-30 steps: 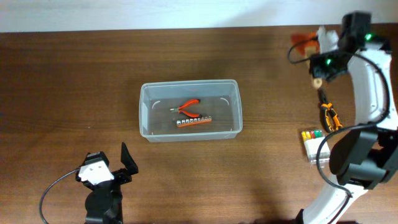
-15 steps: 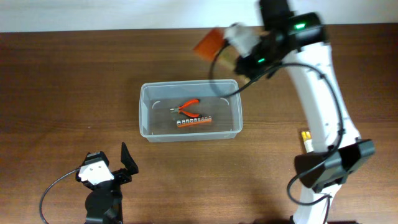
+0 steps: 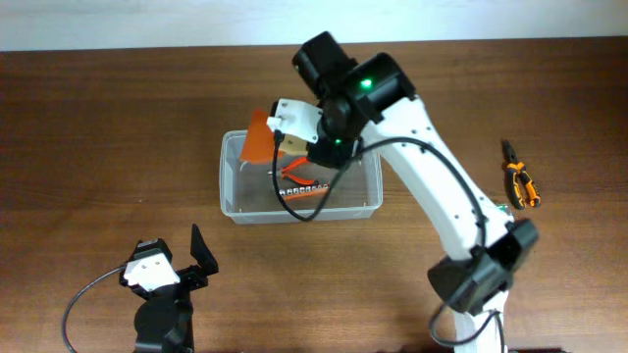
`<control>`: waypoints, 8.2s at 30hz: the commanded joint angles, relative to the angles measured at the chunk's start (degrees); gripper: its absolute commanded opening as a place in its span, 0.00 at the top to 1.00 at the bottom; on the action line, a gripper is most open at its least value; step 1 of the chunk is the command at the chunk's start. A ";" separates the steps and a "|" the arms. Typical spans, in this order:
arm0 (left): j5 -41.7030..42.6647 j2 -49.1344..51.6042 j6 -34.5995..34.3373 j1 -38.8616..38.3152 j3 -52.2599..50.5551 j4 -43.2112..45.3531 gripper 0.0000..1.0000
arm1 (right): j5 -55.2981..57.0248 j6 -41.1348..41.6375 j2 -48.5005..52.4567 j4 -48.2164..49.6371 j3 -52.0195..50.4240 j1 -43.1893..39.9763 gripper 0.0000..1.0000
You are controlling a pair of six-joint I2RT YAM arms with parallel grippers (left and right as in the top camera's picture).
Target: Pack container
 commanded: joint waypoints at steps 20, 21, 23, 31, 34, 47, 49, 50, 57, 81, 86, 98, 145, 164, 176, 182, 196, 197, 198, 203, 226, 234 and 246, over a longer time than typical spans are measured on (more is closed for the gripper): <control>-0.20 -0.37 0.50 -0.17 -0.17 -0.09 0.01 | -5.60 -1.42 12.70 -0.61 -3.15 0.13 0.96; -0.20 -0.37 0.50 -0.17 -0.17 -0.09 0.01 | -5.62 -1.42 12.70 -0.61 -4.11 0.15 0.96; -0.20 -0.37 0.50 -0.17 -0.17 -0.09 0.01 | -5.62 -1.42 12.70 -0.61 -5.68 0.15 0.94; -0.20 -0.37 0.50 -0.17 -0.17 -0.09 0.01 | -7.87 0.13 12.57 -0.35 -7.65 0.13 0.48; -0.20 -0.37 0.50 -0.17 -0.17 -0.09 0.01 | -8.37 1.40 12.52 -0.46 -7.63 0.13 0.44; -0.20 -0.37 0.50 -0.17 -0.17 -0.09 0.01 | 0.79 20.79 4.94 -6.86 6.19 -9.90 0.43; -0.20 -0.37 0.50 -0.17 -0.17 -0.09 0.01 | 0.76 23.10 3.32 -8.13 8.31 -14.16 0.42; -0.20 -0.37 0.50 -0.17 -0.17 -0.09 0.01 | 0.76 23.91 2.56 -8.61 8.96 -16.52 0.43; -0.20 -0.37 0.50 -0.17 -0.17 -0.09 0.01 | 0.72 24.83 1.07 -10.99 8.22 -32.63 0.41; -0.20 -0.37 0.50 -0.17 -0.17 -0.09 0.01 | 4.04 20.48 1.09 9.38 -26.73 -53.20 0.37; -0.20 -0.37 0.50 -0.17 -0.17 -0.09 0.01 | 10.12 20.48 1.09 14.14 -33.18 -53.18 0.38; -0.20 -0.37 0.50 -0.17 -0.17 -0.09 0.01 | 11.23 20.55 1.11 16.33 -34.14 -53.18 0.38; -0.20 -0.37 0.50 -0.17 -0.17 -0.09 0.01 | 9.49 25.70 1.07 34.38 -47.71 -55.06 0.91; -0.20 -0.37 0.50 -0.17 -0.17 -0.09 0.01 | 0.17 24.41 -6.95 16.41 -13.86 -46.05 0.96; -0.20 -0.37 0.50 -0.17 -0.17 -0.09 0.01 | -1.07 12.00 -6.86 5.05 -0.37 -20.13 0.96; -0.20 -0.37 0.50 -0.17 -0.17 -0.09 0.01 | -0.70 0.96 -5.38 1.77 -0.44 -9.14 0.96; -0.20 -0.37 0.50 -0.17 -0.17 -0.09 0.01 | -2.16 -4.81 -4.07 6.60 -13.38 2.43 0.96; -0.20 -0.37 0.50 -0.17 -0.17 -0.09 0.01 | -2.16 -4.81 -4.02 7.96 -15.23 2.47 0.96; -0.20 -0.37 0.50 -0.17 -0.17 -0.09 0.01 | -2.16 -4.59 -4.02 9.46 -17.16 2.49 0.96; -0.20 -0.37 0.50 -0.17 -0.17 -0.09 0.01 | -2.14 -1.79 -4.02 18.58 -26.18 2.34 0.96; -0.20 -0.37 0.50 -0.17 -0.17 -0.09 0.01 | -1.95 7.67 -3.63 36.41 -37.31 -1.40 0.51; -0.20 -0.37 0.50 -0.17 -0.17 -0.09 0.01 | -1.20 24.68 -9.49 24.50 -28.17 -7.89 0.42; -0.20 -0.37 0.50 -0.17 -0.17 -0.09 0.01 | -0.87 31.80 -20.98 8.55 -22.58 -28.02 0.01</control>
